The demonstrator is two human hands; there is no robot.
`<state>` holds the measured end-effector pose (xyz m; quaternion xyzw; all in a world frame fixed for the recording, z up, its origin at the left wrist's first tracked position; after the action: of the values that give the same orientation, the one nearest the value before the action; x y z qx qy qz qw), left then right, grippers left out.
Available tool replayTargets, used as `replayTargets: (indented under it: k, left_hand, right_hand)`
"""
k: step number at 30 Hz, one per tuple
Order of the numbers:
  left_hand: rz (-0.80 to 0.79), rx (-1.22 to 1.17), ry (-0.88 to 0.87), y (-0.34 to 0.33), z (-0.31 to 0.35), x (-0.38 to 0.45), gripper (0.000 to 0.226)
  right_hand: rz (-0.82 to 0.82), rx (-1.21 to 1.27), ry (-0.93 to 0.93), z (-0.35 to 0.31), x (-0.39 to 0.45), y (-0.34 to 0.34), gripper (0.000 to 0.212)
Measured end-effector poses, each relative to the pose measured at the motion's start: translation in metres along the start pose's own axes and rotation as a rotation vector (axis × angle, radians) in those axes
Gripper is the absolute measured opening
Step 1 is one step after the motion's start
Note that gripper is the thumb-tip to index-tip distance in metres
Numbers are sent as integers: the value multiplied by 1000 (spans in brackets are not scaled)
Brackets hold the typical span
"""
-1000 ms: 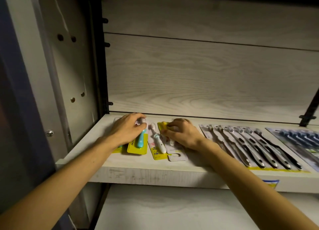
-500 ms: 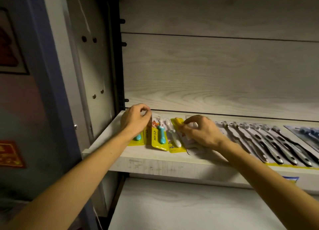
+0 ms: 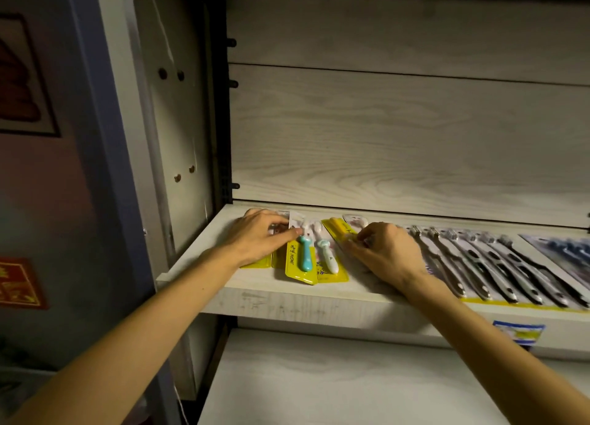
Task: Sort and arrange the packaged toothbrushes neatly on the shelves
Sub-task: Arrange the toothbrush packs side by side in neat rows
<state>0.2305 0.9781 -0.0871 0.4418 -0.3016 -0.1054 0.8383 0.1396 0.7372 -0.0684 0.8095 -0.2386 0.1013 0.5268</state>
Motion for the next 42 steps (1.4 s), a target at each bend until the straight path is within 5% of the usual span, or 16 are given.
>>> replayTargets:
  k: [9,20,25,29,37,42]
  left_hand:
    - [-18,61,-46,-1,11,-2,53]
    - [-75,91,-147,-5,23,-1,55]
    - [-155,158,-128,-9,27,-1,60]
    - [-68,140,-83,-2,23,-1,39]
    - [15,68,-23,6,14,1,25]
    - [-49,238,-17,5,13,24,46]
  right_hand:
    - [12,-101,-32,-1,-4,4,41]
    - [224,397,-171,26,-2,39,33]
    - [54,650,-69,23,8,37,12]
    - [-79,449,128,18,18,44,13]
    - [-444,431,14,13,45,34,15]
    - [-550,389,33,-30,50,8,27]
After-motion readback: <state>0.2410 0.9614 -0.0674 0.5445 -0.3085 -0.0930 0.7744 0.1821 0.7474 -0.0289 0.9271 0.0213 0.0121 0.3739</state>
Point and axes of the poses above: each hand's wrist, its own x-axis towards the middle knuckle, its own y-axis out of the back of the hand, z = x × y, the point moved 7 cm from there along x, towards the middle knuckle, and after that the axes turned 9 degrees about -y, right-handed, at the moved point
